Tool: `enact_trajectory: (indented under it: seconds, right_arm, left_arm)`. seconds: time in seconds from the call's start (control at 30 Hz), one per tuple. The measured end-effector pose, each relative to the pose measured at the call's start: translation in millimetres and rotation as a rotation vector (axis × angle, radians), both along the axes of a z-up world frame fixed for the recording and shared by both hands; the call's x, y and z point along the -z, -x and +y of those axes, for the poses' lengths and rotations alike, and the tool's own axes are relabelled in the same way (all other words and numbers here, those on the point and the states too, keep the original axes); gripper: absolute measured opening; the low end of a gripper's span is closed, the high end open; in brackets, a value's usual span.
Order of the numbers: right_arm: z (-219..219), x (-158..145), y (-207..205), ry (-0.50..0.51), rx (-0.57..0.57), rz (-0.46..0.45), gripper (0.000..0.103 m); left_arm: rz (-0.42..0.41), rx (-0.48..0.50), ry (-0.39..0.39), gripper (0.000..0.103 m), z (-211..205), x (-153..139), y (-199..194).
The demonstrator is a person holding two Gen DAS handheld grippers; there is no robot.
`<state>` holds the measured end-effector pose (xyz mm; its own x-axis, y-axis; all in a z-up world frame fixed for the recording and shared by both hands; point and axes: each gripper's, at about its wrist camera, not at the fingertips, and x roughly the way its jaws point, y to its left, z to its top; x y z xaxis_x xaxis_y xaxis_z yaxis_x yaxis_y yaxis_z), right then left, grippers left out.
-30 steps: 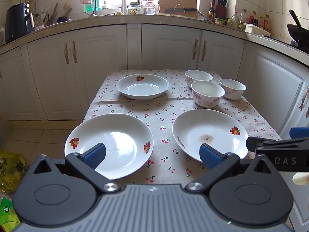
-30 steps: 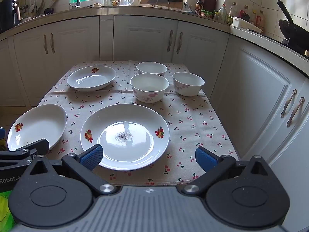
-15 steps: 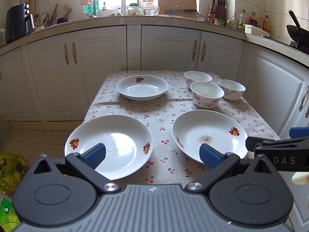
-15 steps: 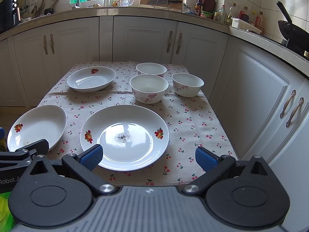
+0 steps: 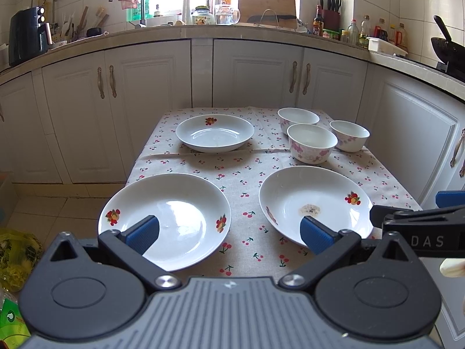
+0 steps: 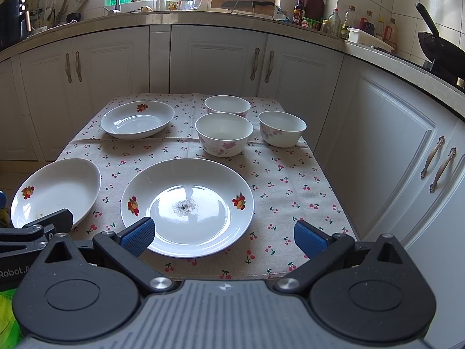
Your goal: Organize plates and bowls
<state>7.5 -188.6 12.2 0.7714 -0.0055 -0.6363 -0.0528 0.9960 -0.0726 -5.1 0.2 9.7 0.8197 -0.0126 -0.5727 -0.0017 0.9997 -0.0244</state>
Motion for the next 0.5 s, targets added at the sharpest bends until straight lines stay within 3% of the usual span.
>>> enact_trajectory:
  seconds: [0.5]
  right_arm:
    - [-1.3,-2.7,-0.9,0.001,0.001,0.000,0.103]
  left_arm:
    - [-0.001,0.000,0.000,0.102,-0.3,0.0,0.4]
